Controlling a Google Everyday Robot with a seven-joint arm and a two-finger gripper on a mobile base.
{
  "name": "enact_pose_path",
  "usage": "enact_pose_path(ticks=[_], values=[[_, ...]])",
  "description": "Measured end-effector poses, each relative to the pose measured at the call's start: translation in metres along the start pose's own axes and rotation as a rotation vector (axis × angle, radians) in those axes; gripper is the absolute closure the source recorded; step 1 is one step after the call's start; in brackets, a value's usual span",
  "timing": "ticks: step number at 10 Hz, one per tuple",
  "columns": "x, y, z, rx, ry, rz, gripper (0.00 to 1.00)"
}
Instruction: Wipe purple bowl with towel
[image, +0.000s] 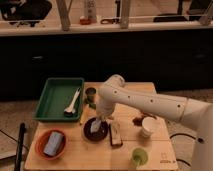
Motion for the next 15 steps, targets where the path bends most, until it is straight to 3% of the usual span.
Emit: enact_pose_path(ticks=[3, 5, 8, 11, 12, 15], values=[[-0.032, -0.034, 0.005, 0.018, -0.024, -0.09, 1.0], [-0.056, -0.032, 0.007, 0.008, -0.045, -0.155, 1.0], [-0.076, -0.019, 0.011, -0.019, -0.067, -0.194, 1.0], [-0.071, 0.019, 0.011, -0.051, -0.078, -0.151, 1.0], [-0.059, 0.044, 0.007, -0.064, -0.074, -0.115, 1.0], [-0.038, 0.07, 0.002, -0.076, -0.05, -0.052, 1.0]])
